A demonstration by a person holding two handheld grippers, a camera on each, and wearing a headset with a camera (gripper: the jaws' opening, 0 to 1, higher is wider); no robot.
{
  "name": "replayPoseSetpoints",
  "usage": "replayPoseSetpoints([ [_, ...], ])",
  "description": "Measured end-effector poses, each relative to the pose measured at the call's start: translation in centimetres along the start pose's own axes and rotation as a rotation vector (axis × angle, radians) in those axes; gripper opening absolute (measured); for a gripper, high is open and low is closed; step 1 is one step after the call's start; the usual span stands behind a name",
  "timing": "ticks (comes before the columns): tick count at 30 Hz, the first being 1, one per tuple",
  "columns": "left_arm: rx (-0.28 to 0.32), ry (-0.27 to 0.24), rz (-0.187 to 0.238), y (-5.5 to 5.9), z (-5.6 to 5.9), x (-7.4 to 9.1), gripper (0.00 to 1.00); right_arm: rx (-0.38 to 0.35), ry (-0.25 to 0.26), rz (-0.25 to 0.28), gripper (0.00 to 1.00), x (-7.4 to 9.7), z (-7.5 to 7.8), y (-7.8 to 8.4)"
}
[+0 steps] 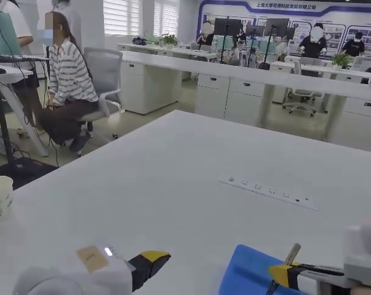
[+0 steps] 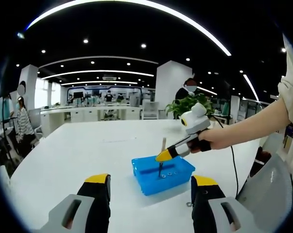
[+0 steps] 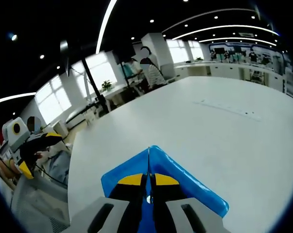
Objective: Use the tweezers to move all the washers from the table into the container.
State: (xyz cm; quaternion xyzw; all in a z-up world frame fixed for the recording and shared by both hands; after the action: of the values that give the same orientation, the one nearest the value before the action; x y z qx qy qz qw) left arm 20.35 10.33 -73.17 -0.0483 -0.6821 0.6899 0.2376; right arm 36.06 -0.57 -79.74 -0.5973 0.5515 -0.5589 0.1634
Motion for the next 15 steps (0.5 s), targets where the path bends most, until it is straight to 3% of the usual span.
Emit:
replayPoseSetpoints([
  [15, -0.003, 0.002, -0.004, 0.06, 0.05, -0.02, 0.67, 0.021, 0.005, -0.022, 0.03, -0.82, 0.05, 0.71],
])
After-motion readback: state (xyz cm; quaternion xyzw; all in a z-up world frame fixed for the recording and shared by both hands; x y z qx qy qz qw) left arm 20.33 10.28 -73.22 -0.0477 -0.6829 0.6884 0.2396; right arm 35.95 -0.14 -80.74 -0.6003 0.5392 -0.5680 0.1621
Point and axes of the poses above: the centre of the closed fingertips' face, and the gripper's own axes: x roughly backward along the fingers, z roughly to its right, y roughly out of its underside, the point moved 3 cm from there along x, roughly backward along the fingers, and after that the axes turned 1 degree about -y, right-handed, at the moved point
